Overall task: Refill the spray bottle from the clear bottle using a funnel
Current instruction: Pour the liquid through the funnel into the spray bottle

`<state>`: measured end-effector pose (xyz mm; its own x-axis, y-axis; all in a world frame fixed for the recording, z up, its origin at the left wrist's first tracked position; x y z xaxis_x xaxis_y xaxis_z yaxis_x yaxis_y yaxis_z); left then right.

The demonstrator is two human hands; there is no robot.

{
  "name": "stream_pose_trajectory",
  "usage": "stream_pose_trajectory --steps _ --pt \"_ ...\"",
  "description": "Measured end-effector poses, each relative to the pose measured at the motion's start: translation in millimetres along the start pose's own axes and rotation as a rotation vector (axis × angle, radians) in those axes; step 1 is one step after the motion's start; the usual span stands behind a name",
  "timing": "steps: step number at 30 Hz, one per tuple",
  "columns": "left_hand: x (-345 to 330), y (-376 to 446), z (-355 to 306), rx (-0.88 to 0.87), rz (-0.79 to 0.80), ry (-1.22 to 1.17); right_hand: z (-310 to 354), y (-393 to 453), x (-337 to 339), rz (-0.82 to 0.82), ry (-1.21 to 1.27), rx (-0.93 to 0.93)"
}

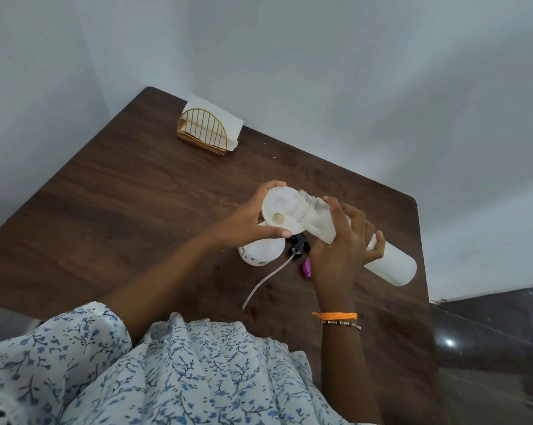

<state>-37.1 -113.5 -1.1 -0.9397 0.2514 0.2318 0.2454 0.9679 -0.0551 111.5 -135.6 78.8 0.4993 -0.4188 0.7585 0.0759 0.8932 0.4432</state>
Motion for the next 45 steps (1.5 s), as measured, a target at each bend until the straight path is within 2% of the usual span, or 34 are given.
stream_pose_trajectory --steps 45 --pt "0.3 -0.3 -1.6 0.011 0.002 0.035 -1.8 0.1 -0.7 0.023 -0.003 -0.019"
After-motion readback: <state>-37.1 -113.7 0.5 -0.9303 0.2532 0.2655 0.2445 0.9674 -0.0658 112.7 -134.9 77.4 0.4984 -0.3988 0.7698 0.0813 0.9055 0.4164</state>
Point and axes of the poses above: each hand's wrist, its own y-axis towards the middle knuckle, its own x-axis out of the back of the hand, z = x × y, the point moved 7 cm from there along y, towards the middle knuckle, and after that the axes turned 5 degrees about y, right-handed, at the moved point
